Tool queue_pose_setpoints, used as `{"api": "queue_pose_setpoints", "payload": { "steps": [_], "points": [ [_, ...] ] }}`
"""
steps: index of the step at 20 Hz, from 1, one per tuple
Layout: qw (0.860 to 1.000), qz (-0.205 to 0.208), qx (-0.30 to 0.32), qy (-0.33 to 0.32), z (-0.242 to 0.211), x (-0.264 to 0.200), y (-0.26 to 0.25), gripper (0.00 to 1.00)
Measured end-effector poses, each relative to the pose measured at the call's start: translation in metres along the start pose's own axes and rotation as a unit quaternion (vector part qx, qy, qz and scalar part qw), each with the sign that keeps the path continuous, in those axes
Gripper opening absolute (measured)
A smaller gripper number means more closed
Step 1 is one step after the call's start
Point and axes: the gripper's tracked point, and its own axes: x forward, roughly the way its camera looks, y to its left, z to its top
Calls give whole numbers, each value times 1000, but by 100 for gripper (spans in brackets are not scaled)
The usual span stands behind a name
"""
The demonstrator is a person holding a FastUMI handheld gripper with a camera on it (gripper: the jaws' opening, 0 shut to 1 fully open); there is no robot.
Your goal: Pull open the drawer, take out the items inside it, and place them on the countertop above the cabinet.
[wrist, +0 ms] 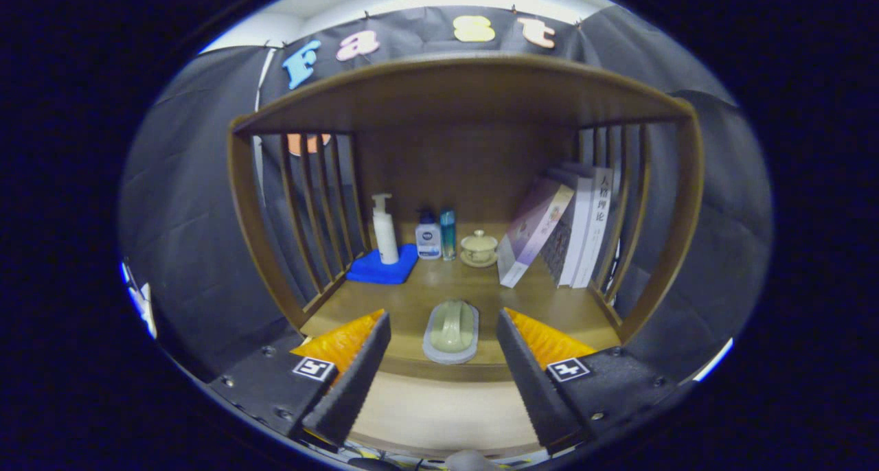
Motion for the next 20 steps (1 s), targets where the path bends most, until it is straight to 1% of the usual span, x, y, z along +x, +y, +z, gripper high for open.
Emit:
{"api": "queue_pose_setpoints", "payload": {
  "steps": [1, 5, 9, 14, 20],
  "points": [
    [1000, 2, 2, -14, -6, -13, 1, 100],
    [998, 0, 7, -65, -39, -56, -1, 100],
    [995, -28, 19, -95, -96, -78, -18, 100],
    [994, -52, 15, -94, -172, -82, -30, 100],
    [996, -52, 10, -66, -240, -68, -26, 100]
  ]
}}
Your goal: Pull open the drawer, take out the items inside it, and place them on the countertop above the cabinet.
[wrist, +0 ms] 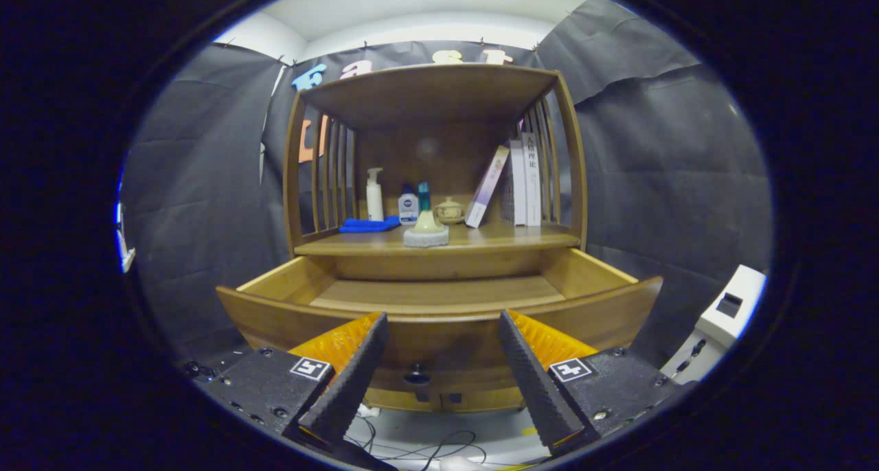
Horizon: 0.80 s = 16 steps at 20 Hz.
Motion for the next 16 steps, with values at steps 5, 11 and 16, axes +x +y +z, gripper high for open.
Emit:
{"api": "queue_pose_setpoints", "payload": {
  "steps": [5, 11, 16],
  "points": [
    [1000, -4, -6, 28, -28, 19, -1, 100],
    [1000, -16, -5, 23, -27, 21, 3, 100],
    [1000, -17, -2, 20, -23, 31, 7, 99]
  ]
}}
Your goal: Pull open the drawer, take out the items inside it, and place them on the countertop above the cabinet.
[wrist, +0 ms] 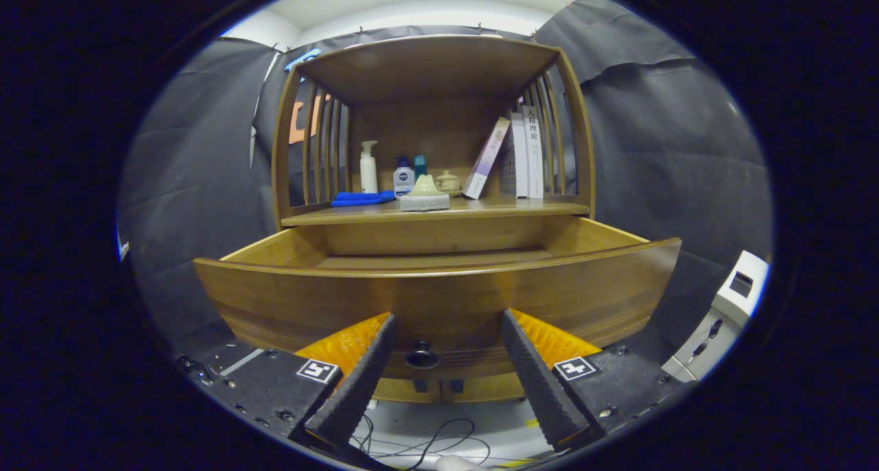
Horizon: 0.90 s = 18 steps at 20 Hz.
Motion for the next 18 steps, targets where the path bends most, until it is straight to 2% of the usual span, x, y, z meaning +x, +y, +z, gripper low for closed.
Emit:
{"api": "queue_pose_setpoints", "payload": {
  "steps": [11, 18],
  "points": [
    [1000, -10, 5, -13, 29, 93, 9, 99],
    [1000, -9, 6, -19, 39, 137, 9, 99]
  ]
}}
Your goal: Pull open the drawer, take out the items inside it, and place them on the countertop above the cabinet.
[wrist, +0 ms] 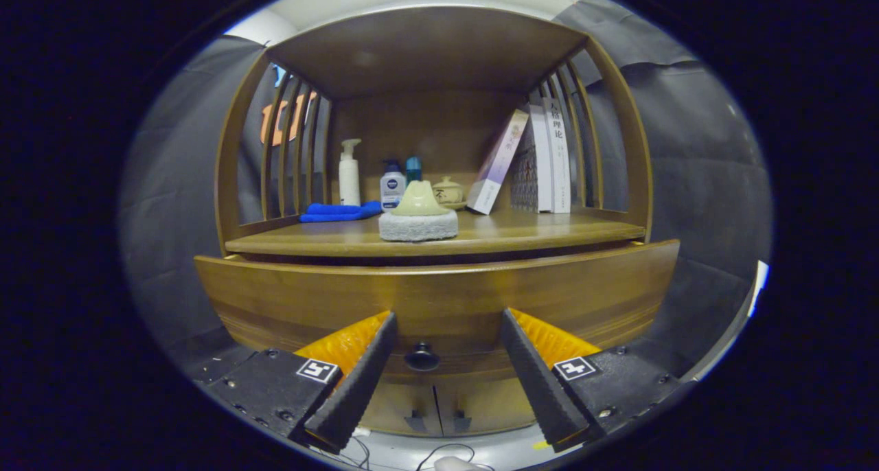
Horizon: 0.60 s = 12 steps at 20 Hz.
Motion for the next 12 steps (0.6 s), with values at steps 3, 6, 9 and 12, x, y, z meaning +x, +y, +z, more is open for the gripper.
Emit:
{"api": "queue_pose_setpoints", "payload": {
  "steps": [3, 6, 9, 12],
  "points": [
    [1000, 1, -3, -2, 3, 16, 0, 99],
    [1000, 1, -7, 4, 5, 27, 0, 99],
    [1000, -5, -9, 12, 8, 33, 0, 99],
    [1000, -2, -20, 16, 9, 30, -1, 99]
  ]
}}
